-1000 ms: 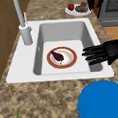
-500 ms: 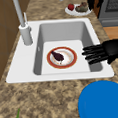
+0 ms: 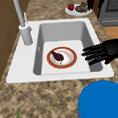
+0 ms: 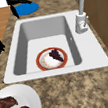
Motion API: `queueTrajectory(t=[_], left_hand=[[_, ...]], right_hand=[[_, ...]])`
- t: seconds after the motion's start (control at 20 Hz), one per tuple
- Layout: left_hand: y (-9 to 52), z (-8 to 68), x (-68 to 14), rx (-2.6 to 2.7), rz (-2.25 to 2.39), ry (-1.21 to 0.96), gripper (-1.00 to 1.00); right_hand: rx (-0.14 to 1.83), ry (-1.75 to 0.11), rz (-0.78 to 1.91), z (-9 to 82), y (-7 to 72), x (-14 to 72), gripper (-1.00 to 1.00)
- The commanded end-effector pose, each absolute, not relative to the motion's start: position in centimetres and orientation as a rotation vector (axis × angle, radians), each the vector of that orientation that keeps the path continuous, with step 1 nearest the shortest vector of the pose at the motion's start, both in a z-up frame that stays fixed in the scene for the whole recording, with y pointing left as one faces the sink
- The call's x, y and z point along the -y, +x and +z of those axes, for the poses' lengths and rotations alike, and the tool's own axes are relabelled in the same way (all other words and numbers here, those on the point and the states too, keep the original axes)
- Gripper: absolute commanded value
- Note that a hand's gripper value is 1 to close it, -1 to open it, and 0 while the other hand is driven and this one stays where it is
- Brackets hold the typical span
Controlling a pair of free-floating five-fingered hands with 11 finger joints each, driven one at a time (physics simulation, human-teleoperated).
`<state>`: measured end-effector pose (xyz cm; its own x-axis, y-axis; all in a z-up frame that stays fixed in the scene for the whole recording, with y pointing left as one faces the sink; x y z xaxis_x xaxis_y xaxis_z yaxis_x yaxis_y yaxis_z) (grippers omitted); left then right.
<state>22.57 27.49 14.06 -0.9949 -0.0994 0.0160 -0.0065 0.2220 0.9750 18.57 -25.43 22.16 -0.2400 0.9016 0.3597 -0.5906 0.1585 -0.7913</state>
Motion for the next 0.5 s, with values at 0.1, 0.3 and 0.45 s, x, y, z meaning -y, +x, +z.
queueTrajectory(t=[0.1, 0.3, 0.45], left_hand=[[22.6, 14.1, -27.5, 2.402, -1.907, 0.117, 0.0], [22.6, 14.0, -27.4, 2.41, -1.904, 0.136, 0.0], [22.6, 14.0, -27.4, 2.415, -1.902, 0.146, 0.0]], right_hand=[[1.167, -0.46, 1.479, 23.1, 20.1, 24.6, -1.0], [1.193, -0.469, 1.476, 22.7, 21.9, 23.7, -1.0], [1.214, -0.504, 1.455, 22.7, 23.7, 23.2, -1.0]])
